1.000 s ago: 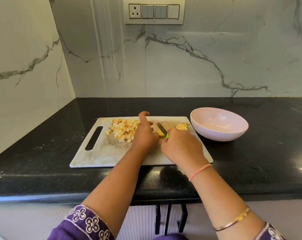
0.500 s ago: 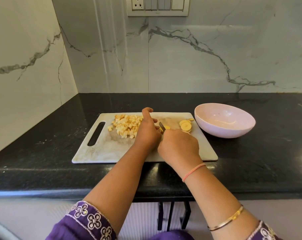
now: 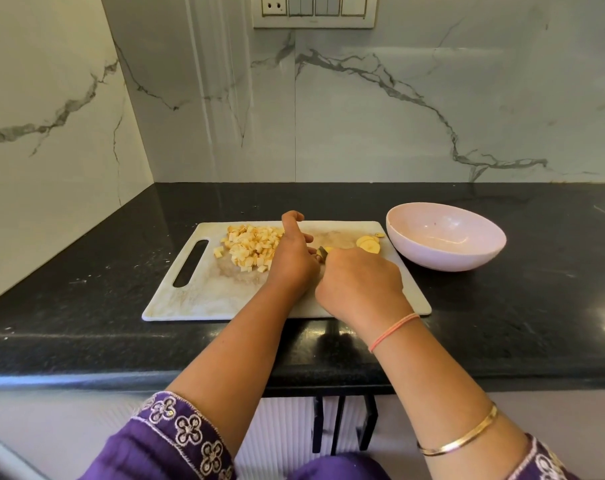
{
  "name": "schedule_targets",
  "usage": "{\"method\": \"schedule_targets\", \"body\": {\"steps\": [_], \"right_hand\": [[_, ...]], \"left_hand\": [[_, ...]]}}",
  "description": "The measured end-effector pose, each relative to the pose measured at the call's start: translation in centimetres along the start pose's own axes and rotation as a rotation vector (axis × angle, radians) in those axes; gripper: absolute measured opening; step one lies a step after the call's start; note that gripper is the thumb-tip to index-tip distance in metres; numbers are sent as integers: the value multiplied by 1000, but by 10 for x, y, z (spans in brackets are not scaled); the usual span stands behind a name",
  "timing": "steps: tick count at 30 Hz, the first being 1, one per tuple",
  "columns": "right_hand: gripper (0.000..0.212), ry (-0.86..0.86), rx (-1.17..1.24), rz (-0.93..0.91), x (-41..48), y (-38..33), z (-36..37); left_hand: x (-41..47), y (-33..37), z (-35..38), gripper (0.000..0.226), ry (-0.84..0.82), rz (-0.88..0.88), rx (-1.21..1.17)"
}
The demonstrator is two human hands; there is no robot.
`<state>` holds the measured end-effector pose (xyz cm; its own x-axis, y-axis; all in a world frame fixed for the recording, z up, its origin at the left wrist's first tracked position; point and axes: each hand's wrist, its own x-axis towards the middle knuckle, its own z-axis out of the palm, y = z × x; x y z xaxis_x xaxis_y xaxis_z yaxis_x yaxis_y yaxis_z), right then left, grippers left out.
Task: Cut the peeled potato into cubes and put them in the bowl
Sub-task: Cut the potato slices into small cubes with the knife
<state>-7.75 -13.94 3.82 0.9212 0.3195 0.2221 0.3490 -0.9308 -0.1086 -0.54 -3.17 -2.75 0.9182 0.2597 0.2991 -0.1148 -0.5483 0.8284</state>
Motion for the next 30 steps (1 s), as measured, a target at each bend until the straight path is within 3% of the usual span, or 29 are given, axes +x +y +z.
{"method": "schedule_targets", "body": {"steps": [11, 18, 24, 30], "right_hand": [[22, -17, -4, 13, -2, -3, -3], [21, -7, -42, 13, -7, -9, 5], [20, -16, -8, 3, -8, -9, 4], [18, -1, -21, -21, -18, -5, 11]], "left_hand": [[2, 0, 0, 61, 1, 15, 21], [-4, 11, -3, 35, 17, -36, -118], [3, -3, -3, 60, 3, 1, 33], [4, -3, 2, 70, -19, -8, 36]]}}
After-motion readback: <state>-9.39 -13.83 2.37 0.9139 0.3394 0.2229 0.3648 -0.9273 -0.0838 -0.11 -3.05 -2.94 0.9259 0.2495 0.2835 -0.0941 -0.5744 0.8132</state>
